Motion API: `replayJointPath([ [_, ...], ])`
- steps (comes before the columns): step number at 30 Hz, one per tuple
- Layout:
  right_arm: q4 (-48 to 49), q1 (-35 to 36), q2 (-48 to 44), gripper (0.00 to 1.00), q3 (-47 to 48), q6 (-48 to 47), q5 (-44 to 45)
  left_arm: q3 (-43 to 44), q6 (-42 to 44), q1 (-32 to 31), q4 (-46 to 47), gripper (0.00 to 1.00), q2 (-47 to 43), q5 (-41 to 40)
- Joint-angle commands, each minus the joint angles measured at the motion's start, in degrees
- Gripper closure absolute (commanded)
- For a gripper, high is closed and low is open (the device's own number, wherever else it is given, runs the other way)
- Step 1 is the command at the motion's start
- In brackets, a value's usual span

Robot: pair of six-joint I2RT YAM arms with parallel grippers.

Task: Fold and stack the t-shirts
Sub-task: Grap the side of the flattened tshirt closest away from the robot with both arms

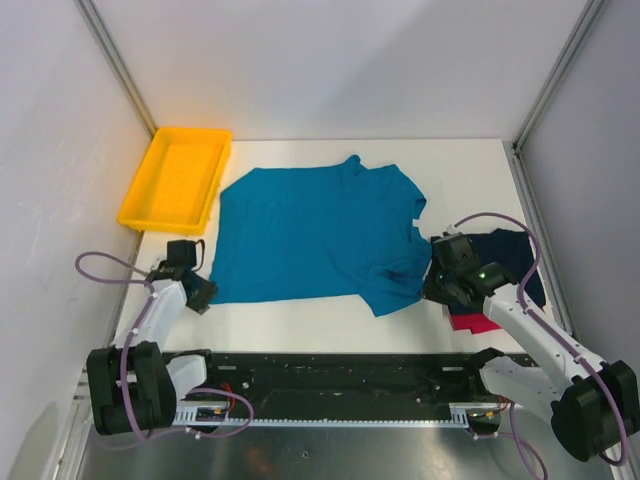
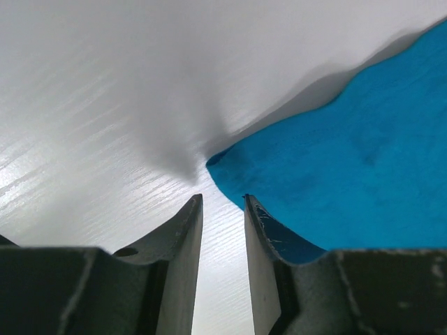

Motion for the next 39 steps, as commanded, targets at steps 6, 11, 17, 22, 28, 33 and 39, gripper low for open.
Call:
replayJointPath([
  [6, 3.3, 0.1, -0.3, 1.00, -0.2, -1.9, -3.4, -1.5, -5.4, 0.5, -0.3, 0.64, 2.4, -0.3],
  [11, 3.5, 0.2, -0.5, 1.00, -0.3, -1.9, -3.7, -0.6, -6.6, 0.5, 0.0, 0.60, 3.9, -2.5],
  [17, 2.9, 0.2, -1.1, 1.00, -0.5, -1.6, -3.2, 0.5, -6.2, 0.4, 0.4, 0.60, 3.4, -2.9],
  [22, 2.8, 0.2, -1.3, 1.00, -0.8, -1.3, -3.1, 0.9, -6.0, 0.4, 1.2, 0.59, 3.0, -2.6],
  [28, 2.8, 0.3, -1.3, 1.00, -1.1, -1.2, -2.9, 1.9, -6.2, 0.5, 1.6, 0.58, 2.9, -3.1],
  [33, 2.8, 0.3, -1.5, 1.00, -1.4, -1.2, -2.7, 2.9, -6.3, 0.4, 2.5, 0.59, 5.2, -3.0],
  [39, 2.7, 0.3, -1.5, 1.00, -1.5, -0.9, -2.6, 3.7, -6.3, 0.4, 2.7, 0.59, 7.5, -3.6],
])
